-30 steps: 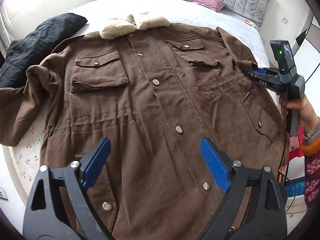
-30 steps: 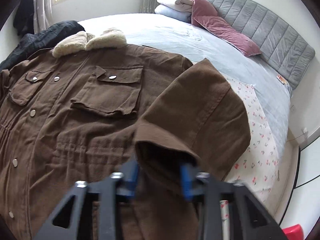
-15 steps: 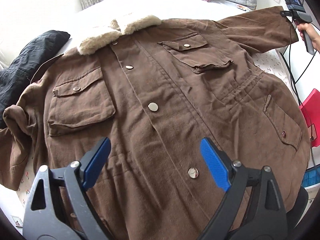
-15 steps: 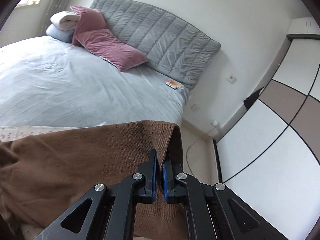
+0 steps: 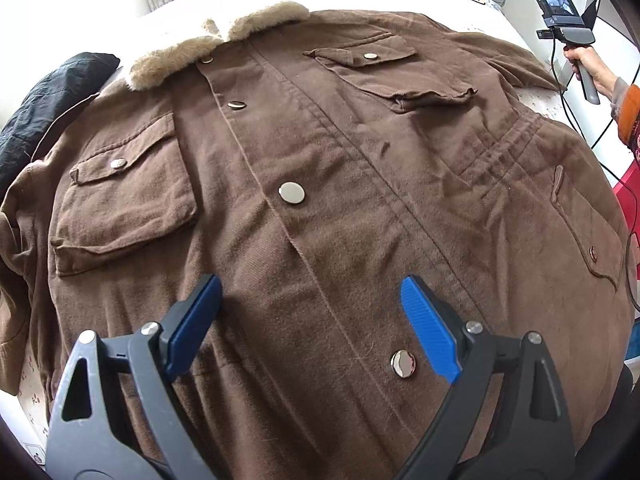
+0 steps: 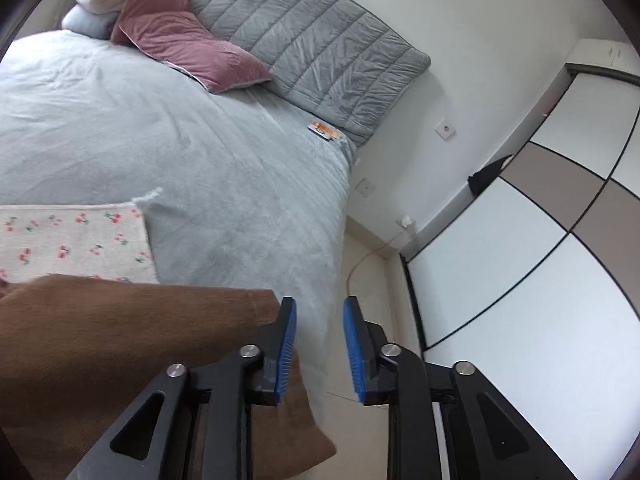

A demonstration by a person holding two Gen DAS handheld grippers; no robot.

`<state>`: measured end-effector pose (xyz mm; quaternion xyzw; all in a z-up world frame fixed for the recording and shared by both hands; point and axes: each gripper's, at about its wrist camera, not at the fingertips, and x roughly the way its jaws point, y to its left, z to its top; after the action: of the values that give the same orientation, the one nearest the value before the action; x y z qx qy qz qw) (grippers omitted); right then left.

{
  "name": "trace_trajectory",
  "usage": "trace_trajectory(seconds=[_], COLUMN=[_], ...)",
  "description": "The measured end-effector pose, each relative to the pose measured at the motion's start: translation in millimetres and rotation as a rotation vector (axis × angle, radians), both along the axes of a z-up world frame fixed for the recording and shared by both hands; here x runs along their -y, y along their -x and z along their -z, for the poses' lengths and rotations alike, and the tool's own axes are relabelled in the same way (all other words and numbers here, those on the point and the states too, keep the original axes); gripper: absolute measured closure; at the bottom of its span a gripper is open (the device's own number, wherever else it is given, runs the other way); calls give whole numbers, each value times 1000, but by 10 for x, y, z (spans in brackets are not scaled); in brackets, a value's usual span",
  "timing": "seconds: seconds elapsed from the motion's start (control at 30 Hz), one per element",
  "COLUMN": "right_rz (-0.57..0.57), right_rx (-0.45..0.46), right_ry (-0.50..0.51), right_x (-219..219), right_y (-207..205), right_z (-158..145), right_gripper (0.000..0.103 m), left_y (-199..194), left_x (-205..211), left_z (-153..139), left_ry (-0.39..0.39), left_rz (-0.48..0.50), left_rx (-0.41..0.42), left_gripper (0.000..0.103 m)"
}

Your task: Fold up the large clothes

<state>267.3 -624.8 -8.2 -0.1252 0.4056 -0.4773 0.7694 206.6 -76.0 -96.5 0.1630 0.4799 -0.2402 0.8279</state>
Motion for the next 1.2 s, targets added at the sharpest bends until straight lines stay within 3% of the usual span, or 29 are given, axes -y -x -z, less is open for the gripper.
trace_trajectory(seconds=[0.03,0.07,0.2,0.3,0.4,0.53,0.6,0.7,0.87,1.03,1.1,1.13,1.17,1.2], right_rz=[-44,-99,-305,-422,-460,-413,-368,-414,-525,-535,-533,-533,-530,-529], right_rx=[22,54,84,72,67,-6,-33,-8,-30,-45,-54,-58,-63,-73], right_ry=[-23,-59,-266,-447,-611,-748,-784,-835,-744,-752,-768,-767,-760,-752], right_x=[-130,-300,-1012,-1523,-1864,-2005,-2061,-2206,-2569,-2856,-2958,-3006,-3061,-3118], right_y=[3,14,-132,-270,-352,-342,-252,-52,231,491,560,597,636,673], right_z=[-52,-122,-268,-170,75,482,553,350,-89,-239,-242,-235,-224,-219], right_gripper=[42,39,36,34,34,34,34,34,32,31,31,31,31,31], left_y=[-1,-19,-56,-69,-101,-133,-130,-133,-330,-768,-954,-1025,-1055,-1058], left_x=[-10,-24,-134,-286,-570,-1138,-1520,-2090,-3159,-3924,-4082,-4114,-4104,-4054], left_z=[-15,-37,-119,-195,-257,-362,-441,-529,-615,-456,-294,-247,-229,-267], left_ry=[0,-1,31,44,62,38,21,-22,-74,17,64,78,67,49], left_rz=[-5,-15,-67,-116,-181,-312,-396,-513,-742,-766,-775,-770,-769,-758], left_rx=[10,19,13,10,-4,32,69,135,207,197,121,80,47,57], left_gripper=[12,12,12,12,12,12,12,12,12,12,22,55,69,75])
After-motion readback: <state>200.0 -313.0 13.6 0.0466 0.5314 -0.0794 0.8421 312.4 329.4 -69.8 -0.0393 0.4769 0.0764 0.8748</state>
